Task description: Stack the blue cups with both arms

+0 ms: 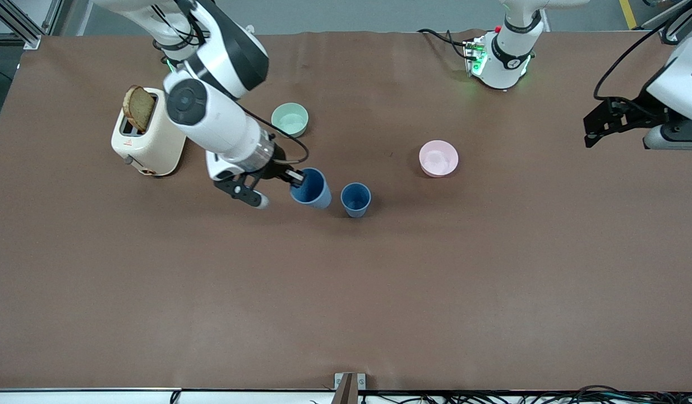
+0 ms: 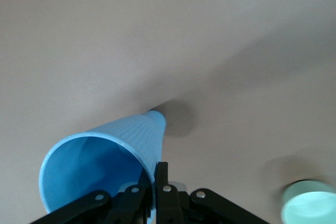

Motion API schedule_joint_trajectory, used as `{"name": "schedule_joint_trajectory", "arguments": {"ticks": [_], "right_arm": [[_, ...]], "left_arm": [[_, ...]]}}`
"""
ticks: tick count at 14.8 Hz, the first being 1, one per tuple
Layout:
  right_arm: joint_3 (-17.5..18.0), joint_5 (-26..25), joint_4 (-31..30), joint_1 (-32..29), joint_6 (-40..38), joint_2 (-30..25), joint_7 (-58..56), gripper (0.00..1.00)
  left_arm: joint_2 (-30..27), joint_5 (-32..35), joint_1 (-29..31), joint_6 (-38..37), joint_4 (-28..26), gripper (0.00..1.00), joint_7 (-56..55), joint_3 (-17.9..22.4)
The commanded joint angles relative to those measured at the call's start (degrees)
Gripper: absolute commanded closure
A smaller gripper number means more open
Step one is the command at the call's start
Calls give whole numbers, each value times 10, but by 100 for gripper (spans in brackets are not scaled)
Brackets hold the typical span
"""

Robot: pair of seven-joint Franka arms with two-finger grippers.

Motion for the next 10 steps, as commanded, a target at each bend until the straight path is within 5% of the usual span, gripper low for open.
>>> {"name": "schedule_joint_trajectory", "arguments": {"ticks": [1, 4, 10], "right_arm": [[7, -26, 6, 23, 31, 29, 50, 100], [7, -67, 6, 41, 34, 52, 80, 100], [7, -72, 4, 59, 71, 79, 89, 100]], "left_arm": [[-42, -8, -2, 5, -41, 0, 2, 4], [-42, -10, -2, 9, -51, 0, 0, 4], [-75, -10, -3, 32, -98, 0, 1, 0]]}}
